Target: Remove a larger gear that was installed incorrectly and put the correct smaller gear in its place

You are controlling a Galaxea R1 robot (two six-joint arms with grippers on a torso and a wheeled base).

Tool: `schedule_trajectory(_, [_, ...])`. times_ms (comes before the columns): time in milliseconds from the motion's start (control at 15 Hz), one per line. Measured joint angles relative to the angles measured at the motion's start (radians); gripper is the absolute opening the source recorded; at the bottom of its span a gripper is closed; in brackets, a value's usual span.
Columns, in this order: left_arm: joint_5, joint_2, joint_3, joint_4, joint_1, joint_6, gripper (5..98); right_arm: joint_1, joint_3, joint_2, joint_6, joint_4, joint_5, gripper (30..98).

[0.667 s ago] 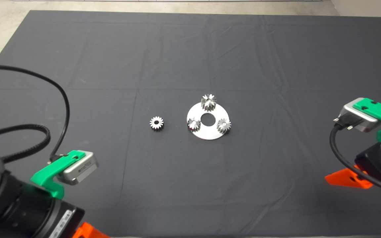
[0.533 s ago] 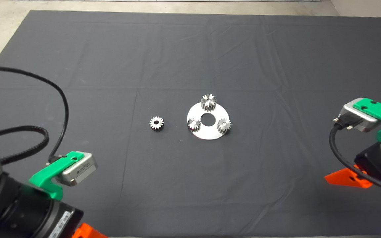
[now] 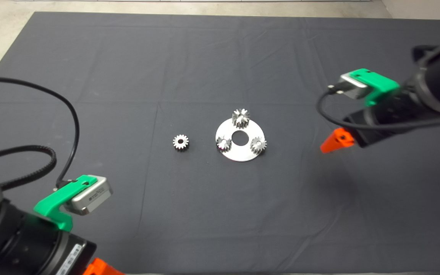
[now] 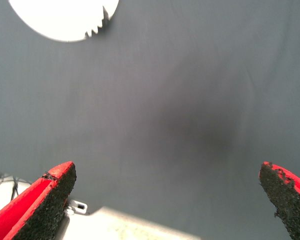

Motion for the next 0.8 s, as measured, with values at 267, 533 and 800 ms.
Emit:
schedule_trajectory(267, [0.003,0.001,0.001,0.0,0.0,-0.009,98.3,-0.052,-0.189,0.193,-0.043,-0.111,0.006,96.8])
schedule_trajectory(533, [0.001,0.009,0.001,0.001,0.0,-0.009,98.3,-0.084,-0.255,0.292,-0.077,-0.237,0.01,96.8])
schedule_trajectory(800, [0.003,0.009,0.003,0.001,0.0,-0.028,98.3,-0.146,-0.275,0.299,-0.094,-0.362,0.007,96.8])
